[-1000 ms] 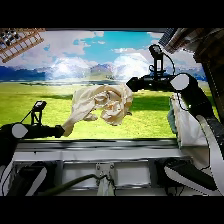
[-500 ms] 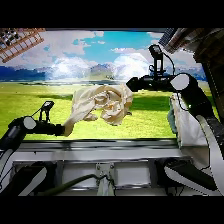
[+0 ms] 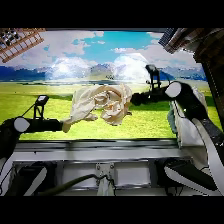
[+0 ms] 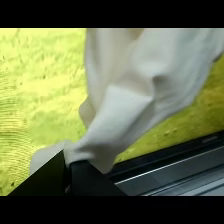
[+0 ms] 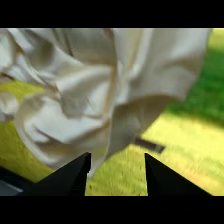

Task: Fold the clothes and pants, and hang the long-sleeved shirts on hangers.

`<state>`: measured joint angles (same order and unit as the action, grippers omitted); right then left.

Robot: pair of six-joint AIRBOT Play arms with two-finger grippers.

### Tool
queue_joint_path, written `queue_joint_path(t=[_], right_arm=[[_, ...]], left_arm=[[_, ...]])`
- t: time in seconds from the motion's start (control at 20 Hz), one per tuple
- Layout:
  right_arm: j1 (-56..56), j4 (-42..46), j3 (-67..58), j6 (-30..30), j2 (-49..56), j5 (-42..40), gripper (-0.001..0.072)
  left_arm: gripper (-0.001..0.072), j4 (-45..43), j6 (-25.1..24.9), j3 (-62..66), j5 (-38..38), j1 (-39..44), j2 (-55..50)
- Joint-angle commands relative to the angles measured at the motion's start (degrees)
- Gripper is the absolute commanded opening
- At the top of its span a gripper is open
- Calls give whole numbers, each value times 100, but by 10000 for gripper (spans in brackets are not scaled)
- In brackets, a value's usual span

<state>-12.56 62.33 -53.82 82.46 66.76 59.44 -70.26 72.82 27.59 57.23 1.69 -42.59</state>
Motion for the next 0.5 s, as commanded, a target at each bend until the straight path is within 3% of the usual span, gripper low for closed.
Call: queue_joint_path(t=[0.0, 0.15, 0.45], right_arm=[[-177, -275, 981, 407, -2, -87, 470], [-610, -931, 1652, 409, 2, -831, 524], [-1366, -1427, 1895, 715, 433, -2483, 522]], left_arm=[[3, 7, 4, 103, 70, 0, 800], [3, 9, 68, 105, 129, 0, 1113], [4, 9, 133, 105, 219, 0, 1126]])
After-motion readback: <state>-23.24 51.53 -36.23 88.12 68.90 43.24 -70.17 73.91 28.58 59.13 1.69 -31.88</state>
